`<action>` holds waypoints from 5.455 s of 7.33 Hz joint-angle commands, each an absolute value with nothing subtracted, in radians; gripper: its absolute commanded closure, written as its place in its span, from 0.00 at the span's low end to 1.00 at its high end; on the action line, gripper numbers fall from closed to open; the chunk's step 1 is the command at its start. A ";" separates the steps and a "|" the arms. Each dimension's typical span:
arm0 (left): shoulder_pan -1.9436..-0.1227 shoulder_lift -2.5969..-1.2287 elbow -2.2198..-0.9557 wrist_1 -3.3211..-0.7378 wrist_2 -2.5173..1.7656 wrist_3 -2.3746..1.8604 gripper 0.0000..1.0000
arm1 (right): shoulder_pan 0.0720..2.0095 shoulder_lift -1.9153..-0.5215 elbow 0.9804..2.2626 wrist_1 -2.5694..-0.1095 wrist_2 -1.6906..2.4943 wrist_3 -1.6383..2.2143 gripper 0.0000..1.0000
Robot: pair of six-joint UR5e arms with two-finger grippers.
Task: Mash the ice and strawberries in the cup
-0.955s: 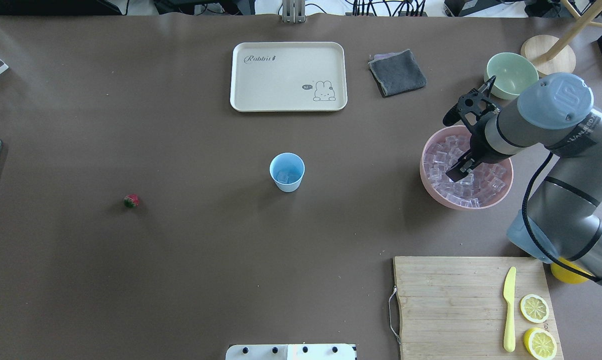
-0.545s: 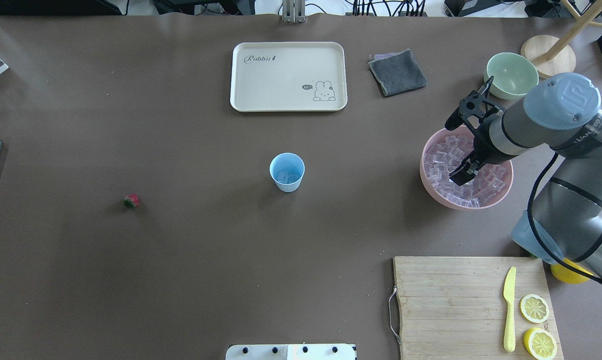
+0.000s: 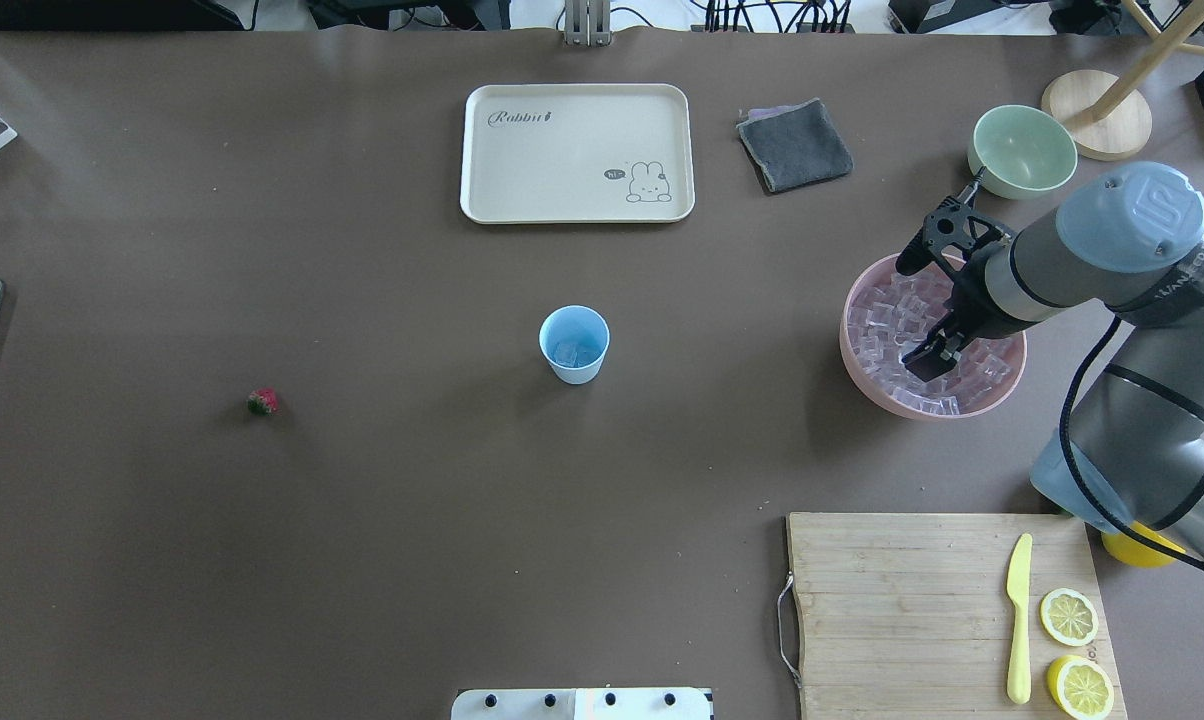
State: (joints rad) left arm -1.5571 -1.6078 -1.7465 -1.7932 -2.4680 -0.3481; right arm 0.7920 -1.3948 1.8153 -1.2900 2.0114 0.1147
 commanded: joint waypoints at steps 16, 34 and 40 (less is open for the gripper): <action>-1.551 -1.626 -1.744 -1.789 -2.470 -0.370 0.02 | 0.801 -1.361 1.773 -1.296 2.026 0.124 0.80; -1.542 -1.634 -1.729 -1.789 -2.473 -0.382 0.02 | 0.497 -0.742 1.566 -1.425 1.720 0.976 0.66; -1.516 -1.650 -1.749 -1.789 -2.467 -0.409 0.02 | 0.689 -0.904 1.699 -1.448 1.823 1.002 0.00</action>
